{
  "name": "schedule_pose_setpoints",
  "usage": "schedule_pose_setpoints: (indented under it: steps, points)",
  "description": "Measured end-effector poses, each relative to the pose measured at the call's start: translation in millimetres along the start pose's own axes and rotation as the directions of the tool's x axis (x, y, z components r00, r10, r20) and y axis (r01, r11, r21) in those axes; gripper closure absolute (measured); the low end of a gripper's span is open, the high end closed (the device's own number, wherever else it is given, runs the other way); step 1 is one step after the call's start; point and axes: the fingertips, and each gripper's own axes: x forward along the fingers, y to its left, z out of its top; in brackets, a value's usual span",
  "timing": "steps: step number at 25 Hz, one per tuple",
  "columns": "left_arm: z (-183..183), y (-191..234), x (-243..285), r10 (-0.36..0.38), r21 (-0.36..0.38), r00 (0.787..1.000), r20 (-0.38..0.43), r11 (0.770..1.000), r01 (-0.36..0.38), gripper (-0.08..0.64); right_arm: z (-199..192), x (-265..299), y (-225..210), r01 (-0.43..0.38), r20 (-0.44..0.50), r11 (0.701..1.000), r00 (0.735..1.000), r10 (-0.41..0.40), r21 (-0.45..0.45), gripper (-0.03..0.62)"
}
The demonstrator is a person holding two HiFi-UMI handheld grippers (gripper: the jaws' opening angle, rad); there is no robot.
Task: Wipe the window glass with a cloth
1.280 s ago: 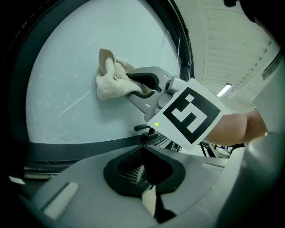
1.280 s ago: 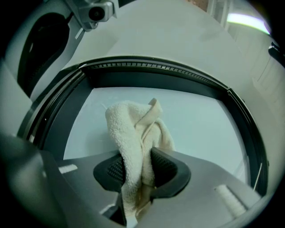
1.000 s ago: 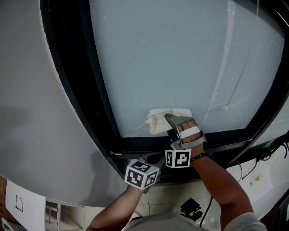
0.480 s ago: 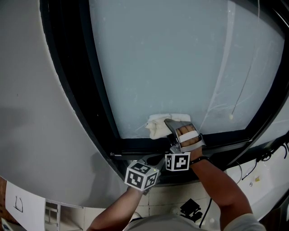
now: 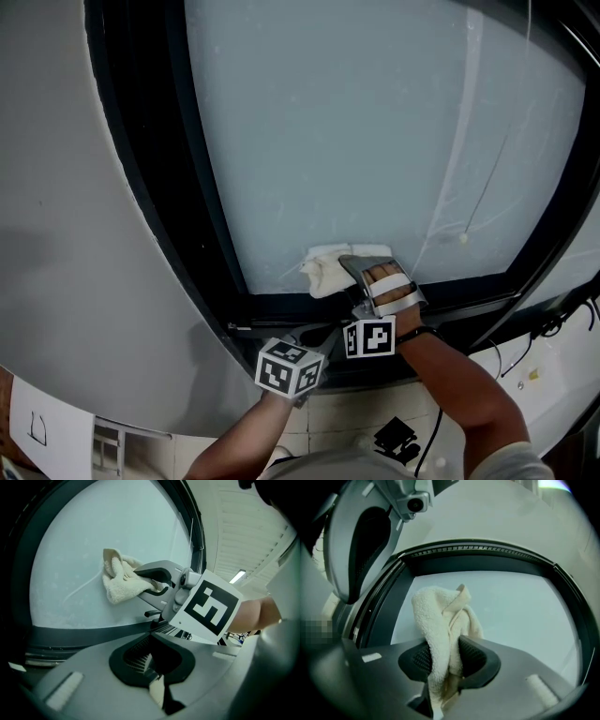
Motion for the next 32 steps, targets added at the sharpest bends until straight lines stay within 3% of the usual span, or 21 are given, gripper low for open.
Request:
schedule_pose_setpoints:
  steps: [10,17,20,25,29,32]
  points:
    - [16,0,-3,0.001,0.014,1.000,0.030,1.000,-0.002,0.545,2,-2,-4,-0.160,0.020,0.987,0.987,0.161,-0.020,0.476]
    - [35,-10,-2,-0.022,0.053,0.999,0.043,0.998,0.019,0.543,3,-19,-26,-0.190,0.057,0.982,0.980,0.190,-0.005,0.476]
    - [49,-18,-1,-0.051,0.089,0.997,0.056,0.995,0.046,0.543,2,-33,-57,-0.131,0.073,0.991,0.989,0.129,0.016,0.476]
    - [69,-33,1,-0.090,0.129,0.993,0.073,0.988,0.081,0.543,-3,-62,-140,0.061,0.094,0.998,0.994,-0.063,0.015,0.476]
    - [80,-51,5,-0.133,0.106,0.988,0.072,0.986,0.125,0.543,-19,-78,-211,0.201,0.060,0.979,0.978,-0.200,-0.013,0.476]
    - [98,-62,8,-0.158,0.106,0.983,0.093,0.983,0.148,0.543,-31,-85,-261,0.308,0.037,0.950,0.951,-0.306,-0.051,0.476]
